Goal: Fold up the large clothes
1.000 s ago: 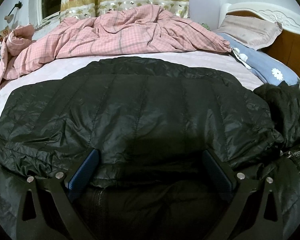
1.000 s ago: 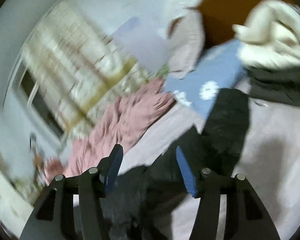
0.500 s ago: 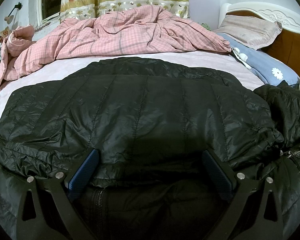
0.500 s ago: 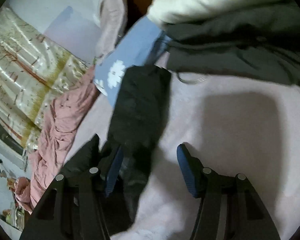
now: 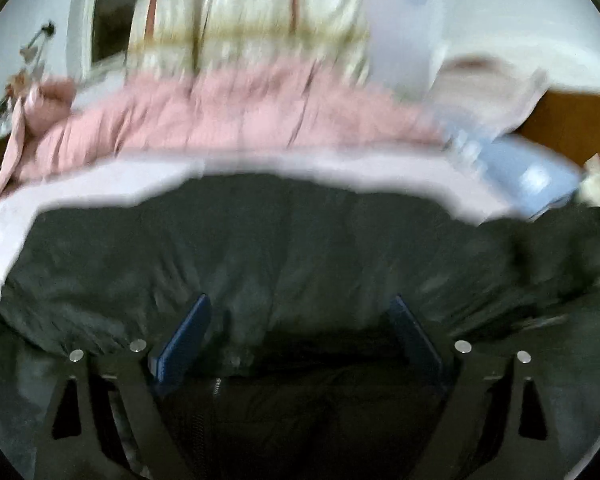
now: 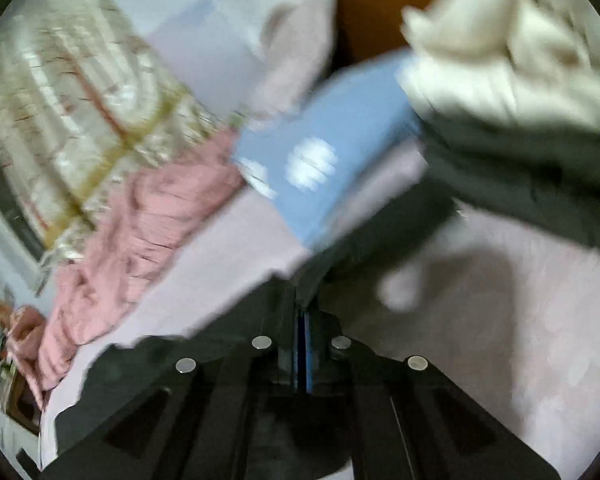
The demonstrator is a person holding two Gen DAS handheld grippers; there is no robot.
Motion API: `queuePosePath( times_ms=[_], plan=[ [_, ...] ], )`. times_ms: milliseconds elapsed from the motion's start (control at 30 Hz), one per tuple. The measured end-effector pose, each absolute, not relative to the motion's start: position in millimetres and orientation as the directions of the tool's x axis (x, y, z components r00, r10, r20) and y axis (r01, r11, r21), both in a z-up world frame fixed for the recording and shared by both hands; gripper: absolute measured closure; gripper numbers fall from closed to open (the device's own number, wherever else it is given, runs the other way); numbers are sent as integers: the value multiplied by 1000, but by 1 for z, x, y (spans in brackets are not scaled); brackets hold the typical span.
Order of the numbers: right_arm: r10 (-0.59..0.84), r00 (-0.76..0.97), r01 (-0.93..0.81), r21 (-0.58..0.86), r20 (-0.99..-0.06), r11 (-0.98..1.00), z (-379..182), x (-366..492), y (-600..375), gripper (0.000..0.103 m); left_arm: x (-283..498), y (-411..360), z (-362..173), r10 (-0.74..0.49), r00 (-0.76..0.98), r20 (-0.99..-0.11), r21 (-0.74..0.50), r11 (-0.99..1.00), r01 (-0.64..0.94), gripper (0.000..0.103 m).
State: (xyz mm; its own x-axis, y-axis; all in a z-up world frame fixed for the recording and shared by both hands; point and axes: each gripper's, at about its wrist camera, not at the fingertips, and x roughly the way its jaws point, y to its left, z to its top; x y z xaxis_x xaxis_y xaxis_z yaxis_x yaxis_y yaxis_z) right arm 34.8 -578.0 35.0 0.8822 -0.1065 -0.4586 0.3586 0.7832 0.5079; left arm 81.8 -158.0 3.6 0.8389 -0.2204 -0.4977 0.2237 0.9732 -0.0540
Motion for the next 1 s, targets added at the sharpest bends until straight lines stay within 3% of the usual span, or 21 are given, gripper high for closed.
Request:
queuePosePath(
  times_ms=[167,333,433,567,700,833,900,1000],
  plan=[
    [-19,956,163,479,-292,863,108,18,-500,101,37,-127,55,-277,892,-357,-53,959,277,12],
    [185,958,-78,421,-218,904,141,24,-404,101,6,-86,80,-209,933,-294,85,966,244,11],
    [279,925,-172,373,-257,912,133,36,-341,101,-10,-50,78,-145,950,-277,105,978,179,10],
    [378,868,-207,457,-323,865,90,48,-295,101,-11,-5,59,-88,952,-295,35,994,102,8],
    [365,802,-182,388,-472,903,54,65,-250,101,14,26,54,-74,930,-359,-53,997,59,8],
    [407,723,-200,395,-559,897,23,76,-225,100,18,24,57,20,943,-331,103,995,15,8],
    [434,693,-199,426,-575,882,11,79,-222,95,16,23,56,56,950,-307,163,987,-5,8],
    [467,660,-181,479,-589,859,-1,81,-224,81,17,30,52,54,945,-322,141,990,-9,8]
  ],
)
